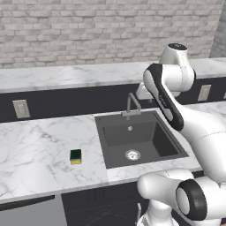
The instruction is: Pick the pan and sponge and place them into the sink. Then turn on the water.
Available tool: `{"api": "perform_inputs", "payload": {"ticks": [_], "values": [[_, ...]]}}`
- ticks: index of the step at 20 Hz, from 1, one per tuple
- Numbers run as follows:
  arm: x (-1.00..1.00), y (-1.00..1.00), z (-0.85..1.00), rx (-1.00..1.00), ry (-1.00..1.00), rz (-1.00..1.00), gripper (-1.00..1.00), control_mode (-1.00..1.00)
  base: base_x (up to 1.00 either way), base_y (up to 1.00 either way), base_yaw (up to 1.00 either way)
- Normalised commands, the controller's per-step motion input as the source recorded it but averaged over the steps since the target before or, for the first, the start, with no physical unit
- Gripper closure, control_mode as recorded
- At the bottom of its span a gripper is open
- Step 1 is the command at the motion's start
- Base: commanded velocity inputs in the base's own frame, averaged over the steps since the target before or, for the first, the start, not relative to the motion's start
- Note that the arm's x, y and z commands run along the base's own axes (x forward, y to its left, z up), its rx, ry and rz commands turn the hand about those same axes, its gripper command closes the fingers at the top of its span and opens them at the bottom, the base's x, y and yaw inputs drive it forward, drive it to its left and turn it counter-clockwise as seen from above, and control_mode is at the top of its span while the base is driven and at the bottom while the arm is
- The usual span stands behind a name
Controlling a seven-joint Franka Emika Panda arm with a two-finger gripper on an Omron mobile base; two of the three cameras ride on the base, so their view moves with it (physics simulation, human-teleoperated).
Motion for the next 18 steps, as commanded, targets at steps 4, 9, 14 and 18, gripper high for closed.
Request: {"api": "perform_inputs", "payload": {"ticks": [4,9,14,18], "values": [[-0.04,-0.07,-0.03,0.0,0.0,0.0,-1.0,-1.0,0.0,0.0,0.0],[-0.07,-0.19,-0.1,0.0,0.0,0.03,-1.0,-1.0,0.0,0.0,0.0],[-0.02,-0.24,-0.09,0.0,0.0,0.03,-1.0,-1.0,0.0,0.0,0.0],[0.0,-0.32,-0.05,0.0,0.0,0.05,-1.0,-1.0,0.0,0.0,0.0]]}}
